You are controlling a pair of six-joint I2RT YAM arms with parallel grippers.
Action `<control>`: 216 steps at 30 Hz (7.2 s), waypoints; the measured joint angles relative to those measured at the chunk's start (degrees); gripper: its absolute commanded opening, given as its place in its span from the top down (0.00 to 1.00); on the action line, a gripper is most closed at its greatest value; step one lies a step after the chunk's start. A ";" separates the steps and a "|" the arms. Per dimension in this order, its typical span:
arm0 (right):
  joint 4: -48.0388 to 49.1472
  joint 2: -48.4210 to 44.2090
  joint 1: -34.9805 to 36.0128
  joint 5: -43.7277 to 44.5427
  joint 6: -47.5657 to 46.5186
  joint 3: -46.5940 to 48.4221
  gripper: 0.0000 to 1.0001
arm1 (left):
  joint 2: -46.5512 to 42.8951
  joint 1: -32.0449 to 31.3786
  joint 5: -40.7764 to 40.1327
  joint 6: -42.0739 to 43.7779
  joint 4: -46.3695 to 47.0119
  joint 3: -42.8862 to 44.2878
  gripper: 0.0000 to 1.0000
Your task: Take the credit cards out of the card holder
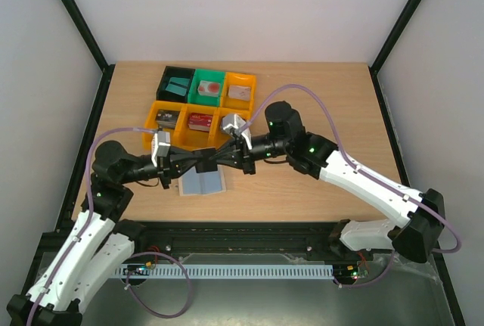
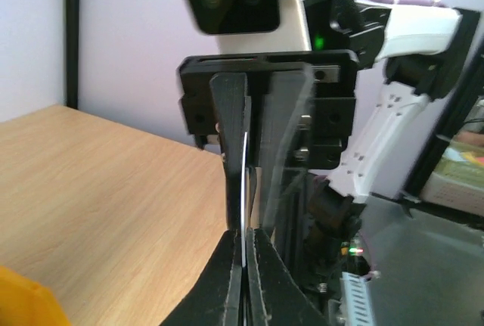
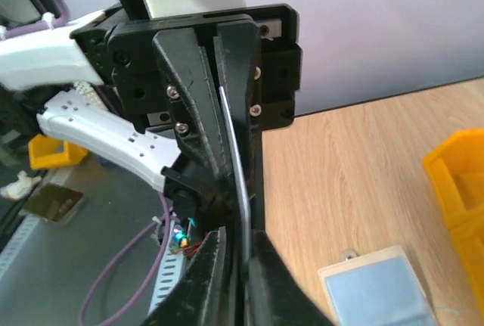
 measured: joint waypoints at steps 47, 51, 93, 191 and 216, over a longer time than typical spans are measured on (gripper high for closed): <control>1.88 -21.64 -8.85 20.65 -4.87 -13.79 0.01 | 42.03 12.33 -60.11 110.14 -9.92 6.75 0.98; 1.33 -22.75 -9.07 20.39 -6.78 -14.19 0.01 | 50.80 12.96 -59.49 110.90 -8.79 12.09 0.98; -2.78 -22.97 -9.60 19.50 -11.56 -14.16 0.01 | 63.08 15.30 -57.68 100.89 -22.56 34.14 0.01; 6.27 -22.03 -10.67 7.96 0.72 -18.75 0.05 | -3.78 0.94 -0.98 6.21 13.53 -3.48 0.98; -1.29 -19.37 -10.67 7.65 -6.38 -12.96 0.08 | -3.39 0.83 -1.46 2.82 17.20 -2.73 0.98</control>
